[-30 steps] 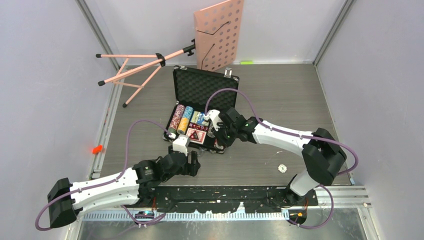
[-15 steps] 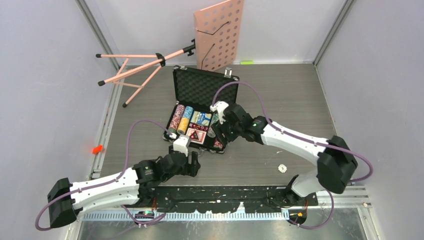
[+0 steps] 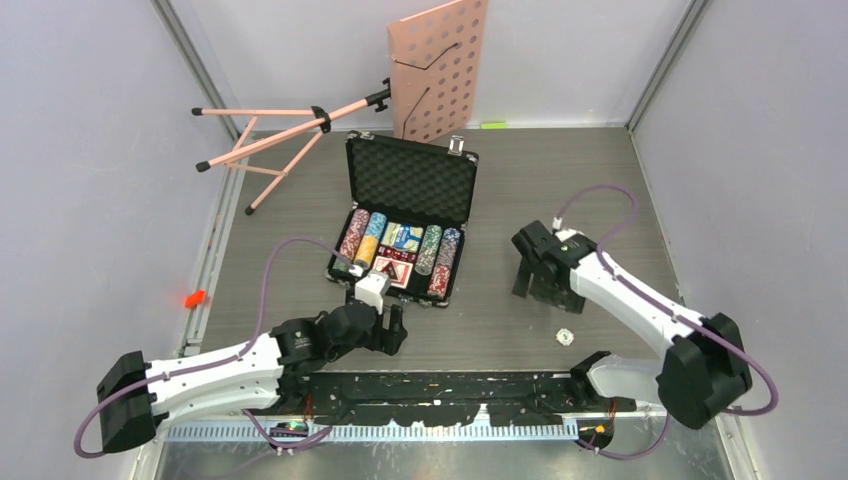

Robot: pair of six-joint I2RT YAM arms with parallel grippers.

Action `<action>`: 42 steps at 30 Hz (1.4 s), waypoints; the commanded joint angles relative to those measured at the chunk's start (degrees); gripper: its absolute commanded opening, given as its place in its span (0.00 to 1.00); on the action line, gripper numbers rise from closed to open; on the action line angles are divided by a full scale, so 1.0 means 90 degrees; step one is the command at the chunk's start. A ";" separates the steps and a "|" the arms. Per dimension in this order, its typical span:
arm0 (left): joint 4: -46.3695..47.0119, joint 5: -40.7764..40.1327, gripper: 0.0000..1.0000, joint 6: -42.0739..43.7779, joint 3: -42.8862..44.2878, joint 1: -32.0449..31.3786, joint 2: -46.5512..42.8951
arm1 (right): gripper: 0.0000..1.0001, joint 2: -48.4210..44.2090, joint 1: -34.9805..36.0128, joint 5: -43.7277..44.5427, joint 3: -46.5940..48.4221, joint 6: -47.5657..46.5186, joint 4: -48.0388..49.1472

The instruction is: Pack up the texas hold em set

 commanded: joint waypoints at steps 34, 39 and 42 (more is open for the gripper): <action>0.1093 0.0969 0.79 0.0554 0.0106 0.0032 0.0537 | 0.71 -0.0783 -0.1407 -0.0361 -0.1869 0.2955 0.0270; 0.1113 0.0968 0.79 0.0558 0.0068 0.0032 0.0523 | 0.63 -0.0723 -0.1407 -0.0124 -0.1806 0.2918 0.0366; 0.1075 0.0958 0.79 0.0555 0.0058 0.0037 0.0500 | 0.58 -0.0610 -0.1407 -0.0099 -0.1762 0.2917 0.0519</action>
